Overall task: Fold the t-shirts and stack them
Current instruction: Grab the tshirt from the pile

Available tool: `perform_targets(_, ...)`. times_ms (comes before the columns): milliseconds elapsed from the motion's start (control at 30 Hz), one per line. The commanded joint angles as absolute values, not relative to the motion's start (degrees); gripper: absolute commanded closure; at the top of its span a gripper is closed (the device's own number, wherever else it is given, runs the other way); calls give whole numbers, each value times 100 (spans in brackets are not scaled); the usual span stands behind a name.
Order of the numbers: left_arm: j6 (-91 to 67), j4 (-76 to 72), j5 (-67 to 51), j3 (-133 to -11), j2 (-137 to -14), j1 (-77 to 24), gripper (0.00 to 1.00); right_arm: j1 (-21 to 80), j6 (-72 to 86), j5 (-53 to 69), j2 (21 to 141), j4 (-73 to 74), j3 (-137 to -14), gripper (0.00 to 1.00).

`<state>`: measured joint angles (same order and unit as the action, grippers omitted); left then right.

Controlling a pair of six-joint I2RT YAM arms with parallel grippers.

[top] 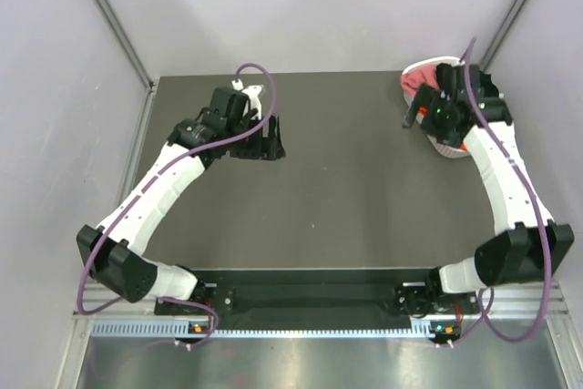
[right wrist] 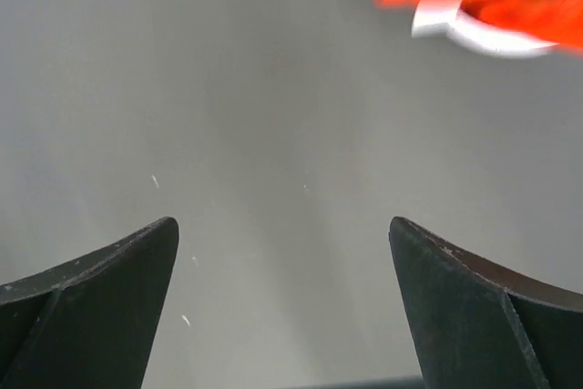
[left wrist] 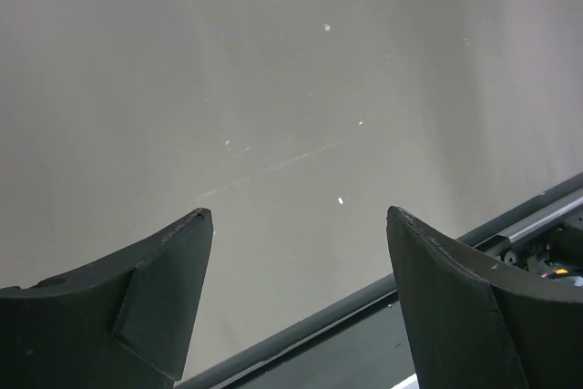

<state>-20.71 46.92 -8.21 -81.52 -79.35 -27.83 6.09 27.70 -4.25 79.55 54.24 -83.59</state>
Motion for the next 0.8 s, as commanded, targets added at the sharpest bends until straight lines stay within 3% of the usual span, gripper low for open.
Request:
perform_targets(0, -1846, 4272, -1177, -8279, -7989, -2874, 18, 98, 2926, -441, 8515, 5440, -9452, 0)
perform_targets(200, -1459, 4429, -810, -8359, -7840, -3032, 19, -1132, 2822, -886, 9781, 4985, -10992, 21)
perform_targets(467, -1380, 4605, -413, -8323, -7567, -3015, 19, -1529, 2514, -423, 11336, 4351, -11900, 16)
perform_targets(633, -1503, 4728, -264, -8341, -7576, -2997, 20, -1573, 2768, -387, 11724, 3807, -11962, 16)
perform_targets(733, -1582, 4790, -202, -8376, -7567, -2997, 20, -1626, 2769, -361, 11865, 3534, -11979, 21)
perform_targets(767, -1617, 4807, -211, -8393, -7567, -2997, 20, -1643, 2803, -326, 11952, 3507, -12023, 32)
